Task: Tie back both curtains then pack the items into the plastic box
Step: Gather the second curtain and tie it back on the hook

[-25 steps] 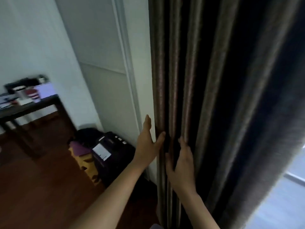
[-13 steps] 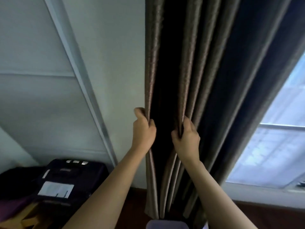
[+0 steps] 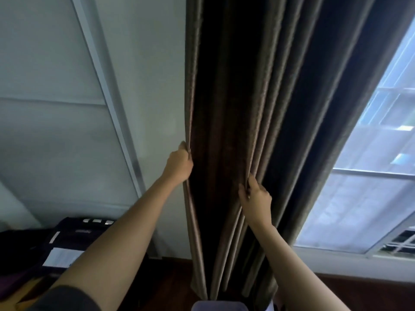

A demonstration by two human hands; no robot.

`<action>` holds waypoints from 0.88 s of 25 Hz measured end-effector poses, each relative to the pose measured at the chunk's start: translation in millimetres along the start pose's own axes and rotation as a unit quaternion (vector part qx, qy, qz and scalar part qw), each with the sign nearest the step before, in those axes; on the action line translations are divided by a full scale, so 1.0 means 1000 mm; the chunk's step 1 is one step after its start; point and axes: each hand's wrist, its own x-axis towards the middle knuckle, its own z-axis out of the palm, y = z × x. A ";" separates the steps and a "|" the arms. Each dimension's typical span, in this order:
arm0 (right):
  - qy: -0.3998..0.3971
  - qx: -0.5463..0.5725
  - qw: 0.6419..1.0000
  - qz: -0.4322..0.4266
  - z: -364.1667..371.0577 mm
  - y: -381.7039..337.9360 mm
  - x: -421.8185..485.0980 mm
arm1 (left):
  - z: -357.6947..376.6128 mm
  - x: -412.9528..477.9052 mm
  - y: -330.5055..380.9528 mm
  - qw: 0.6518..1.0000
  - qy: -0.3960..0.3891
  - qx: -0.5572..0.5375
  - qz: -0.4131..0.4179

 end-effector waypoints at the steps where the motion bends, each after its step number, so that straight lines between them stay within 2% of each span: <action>1: 0.002 0.002 1.000 -0.001 0.000 0.004 -0.001 | -0.001 0.002 0.001 1.000 -0.016 0.002 0.005; 6: -0.101 -0.014 0.994 -0.048 0.007 0.007 -0.006 | 0.015 -0.004 0.013 0.994 -0.105 0.022 0.028; 16: -0.223 -0.019 0.975 -0.007 0.037 0.016 -0.013 | 0.031 -0.011 0.037 0.968 -0.249 -0.027 -0.010; 19: -0.241 -0.027 0.970 0.008 0.050 0.015 -0.010 | 0.034 -0.007 0.039 0.959 -0.266 -0.077 -0.055; 22: -0.281 -0.061 0.958 0.018 0.059 0.024 -0.016 | 0.033 -0.003 0.037 0.953 -0.287 -0.077 -0.057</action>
